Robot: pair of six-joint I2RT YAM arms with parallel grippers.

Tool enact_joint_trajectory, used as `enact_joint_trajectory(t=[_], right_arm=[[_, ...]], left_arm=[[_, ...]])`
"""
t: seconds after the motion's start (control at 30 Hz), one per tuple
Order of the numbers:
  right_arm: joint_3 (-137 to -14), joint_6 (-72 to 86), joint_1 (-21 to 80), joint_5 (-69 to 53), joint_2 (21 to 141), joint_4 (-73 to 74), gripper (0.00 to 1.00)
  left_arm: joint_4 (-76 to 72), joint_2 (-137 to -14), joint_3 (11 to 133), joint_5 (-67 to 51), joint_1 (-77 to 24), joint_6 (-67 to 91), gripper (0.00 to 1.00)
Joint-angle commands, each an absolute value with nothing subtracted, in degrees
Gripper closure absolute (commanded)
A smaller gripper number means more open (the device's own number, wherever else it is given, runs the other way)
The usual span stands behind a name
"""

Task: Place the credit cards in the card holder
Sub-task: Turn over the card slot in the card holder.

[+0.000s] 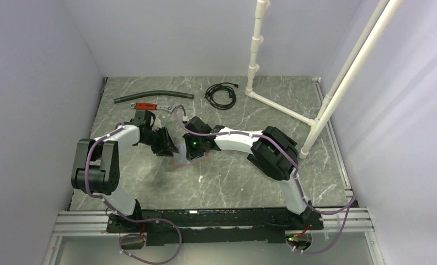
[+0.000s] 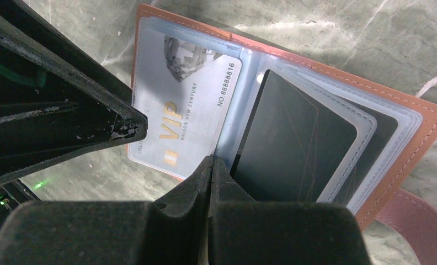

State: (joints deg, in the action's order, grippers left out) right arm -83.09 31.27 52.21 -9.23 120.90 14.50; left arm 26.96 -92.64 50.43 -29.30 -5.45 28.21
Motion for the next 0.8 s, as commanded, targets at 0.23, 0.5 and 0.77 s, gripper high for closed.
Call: enact_joint_trajectory(t=[0.23,0.5,0.77], right_arm=[[-81.6,32.5,51.9,-8.4,121.8,13.6,1.0],[-79.7,38.7,50.0,-12.3,116.5,11.9,0.96],[-77.8,41.4,48.6,-11.1,112.0,12.2,0.95]], left_arm=[[20.1,-93.0,48.9,-38.0,-5.6,30.6,0.63],[15.5,-89.7,47.8,-41.5,-5.8,35.8,0.63],[11.9,-91.0,49.3,-43.1,-8.4,39.8,0.63]])
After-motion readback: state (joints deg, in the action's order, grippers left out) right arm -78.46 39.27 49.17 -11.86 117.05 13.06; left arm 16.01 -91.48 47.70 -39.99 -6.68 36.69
